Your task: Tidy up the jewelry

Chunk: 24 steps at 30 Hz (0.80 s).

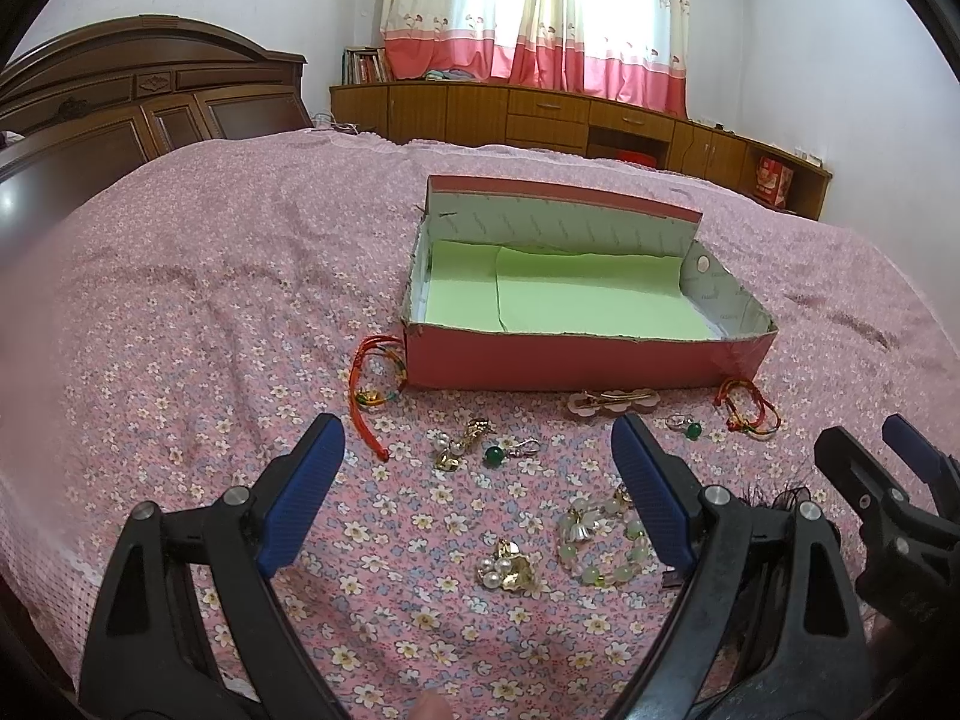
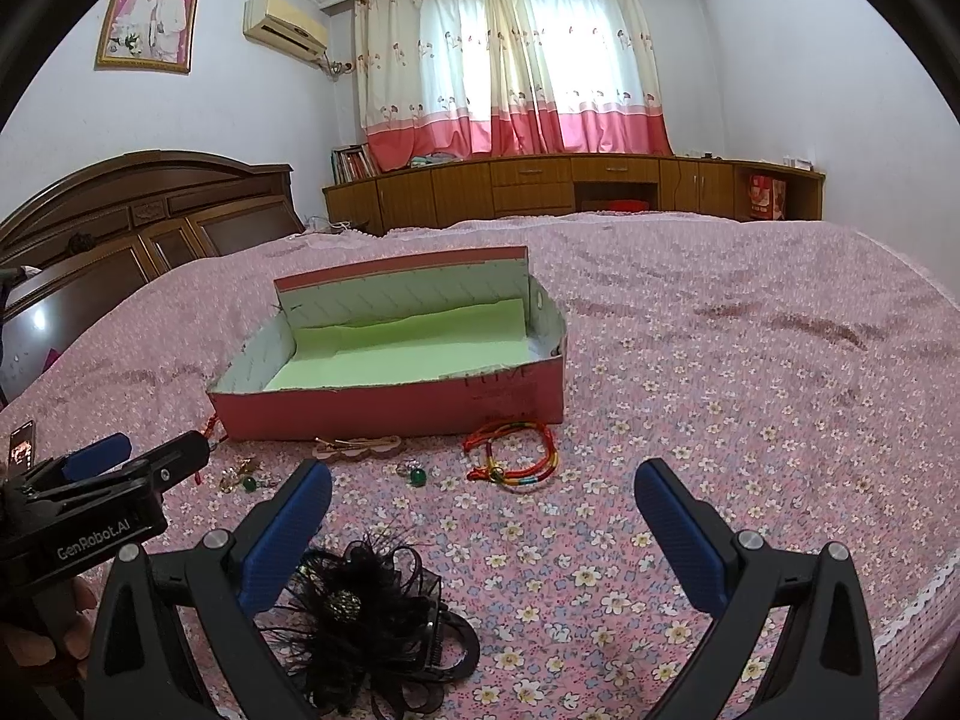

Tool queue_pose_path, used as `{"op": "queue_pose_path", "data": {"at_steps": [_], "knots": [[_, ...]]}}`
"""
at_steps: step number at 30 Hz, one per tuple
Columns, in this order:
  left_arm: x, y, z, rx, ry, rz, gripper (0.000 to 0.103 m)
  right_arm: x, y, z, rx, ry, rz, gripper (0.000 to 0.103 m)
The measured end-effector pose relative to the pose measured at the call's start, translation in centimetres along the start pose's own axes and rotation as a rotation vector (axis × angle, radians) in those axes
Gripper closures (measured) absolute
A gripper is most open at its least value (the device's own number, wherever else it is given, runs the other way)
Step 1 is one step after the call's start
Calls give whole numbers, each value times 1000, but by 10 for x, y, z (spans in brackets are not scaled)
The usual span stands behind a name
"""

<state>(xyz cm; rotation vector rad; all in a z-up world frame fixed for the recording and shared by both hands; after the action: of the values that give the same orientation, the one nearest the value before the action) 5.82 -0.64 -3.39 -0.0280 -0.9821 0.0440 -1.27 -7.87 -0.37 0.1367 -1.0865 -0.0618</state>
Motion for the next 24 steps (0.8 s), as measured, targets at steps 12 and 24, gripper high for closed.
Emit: {"op": "queue_pose_path", "data": {"at_steps": [12,24], "knots": [[14,11,3,10,4,12,19,17,-11,6,-20,-20,-20,0],[28,38,-14,32,47,50,19,31,-45,-16,-91,41,-67,0]]}}
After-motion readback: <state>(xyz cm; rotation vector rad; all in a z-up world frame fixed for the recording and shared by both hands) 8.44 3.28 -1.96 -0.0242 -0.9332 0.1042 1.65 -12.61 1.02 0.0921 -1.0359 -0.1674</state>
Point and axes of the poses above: each gripper's, at about its wrist camera, not at the fingertips, and z roughly against the way its jaws point, y to its left, x to its top, the point moved 7 cm from there along -z, roughly the way its jaws point, and after that the axes turned 2 degrees about -z, right-handed, at the moved point
